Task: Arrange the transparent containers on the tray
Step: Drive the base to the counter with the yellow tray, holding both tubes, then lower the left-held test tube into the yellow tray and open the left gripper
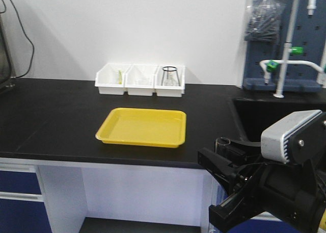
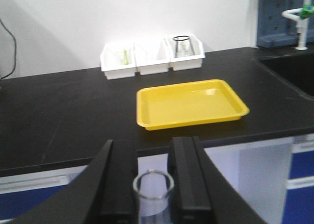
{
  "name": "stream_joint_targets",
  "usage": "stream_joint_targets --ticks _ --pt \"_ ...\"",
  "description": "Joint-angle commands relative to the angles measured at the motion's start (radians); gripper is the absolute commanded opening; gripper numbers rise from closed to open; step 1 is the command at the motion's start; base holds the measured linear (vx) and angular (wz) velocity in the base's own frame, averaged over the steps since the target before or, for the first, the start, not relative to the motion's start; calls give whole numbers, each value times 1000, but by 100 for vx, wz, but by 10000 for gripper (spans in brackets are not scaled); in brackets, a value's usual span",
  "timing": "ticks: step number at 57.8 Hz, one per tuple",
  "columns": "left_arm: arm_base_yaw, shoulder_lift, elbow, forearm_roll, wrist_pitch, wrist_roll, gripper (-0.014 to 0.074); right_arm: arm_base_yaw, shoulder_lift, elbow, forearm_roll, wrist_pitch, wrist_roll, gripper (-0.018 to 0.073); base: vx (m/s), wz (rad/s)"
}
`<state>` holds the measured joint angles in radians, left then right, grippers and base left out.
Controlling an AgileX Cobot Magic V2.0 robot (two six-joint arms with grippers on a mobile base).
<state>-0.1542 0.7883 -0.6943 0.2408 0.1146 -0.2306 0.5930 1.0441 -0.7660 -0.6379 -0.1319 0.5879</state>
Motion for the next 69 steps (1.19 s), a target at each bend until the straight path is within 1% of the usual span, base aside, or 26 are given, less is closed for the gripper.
stream_joint_targets --ticks 1,24,38,51,69 --pt "-6 -7 -27 -6 -76 -3 -7 -4 -21 -32 5 -66 0 -11 38 29" --pt "-6 -7 -27 -6 -76 -3 -7 -4 -21 -32 5 -65 0 -11 40 22" --pt "-6 -7 -27 -6 -76 -3 -7 -4 -21 -32 5 -65 0 -11 41 7" --pt "-6 -7 -27 -6 -76 -3 -7 -4 -21 -32 5 -64 0 -11 40 -15" --pt "-6 -7 -27 -6 -76 -3 -7 -4 -21 -32 5 -64 0 -11 35 -38"
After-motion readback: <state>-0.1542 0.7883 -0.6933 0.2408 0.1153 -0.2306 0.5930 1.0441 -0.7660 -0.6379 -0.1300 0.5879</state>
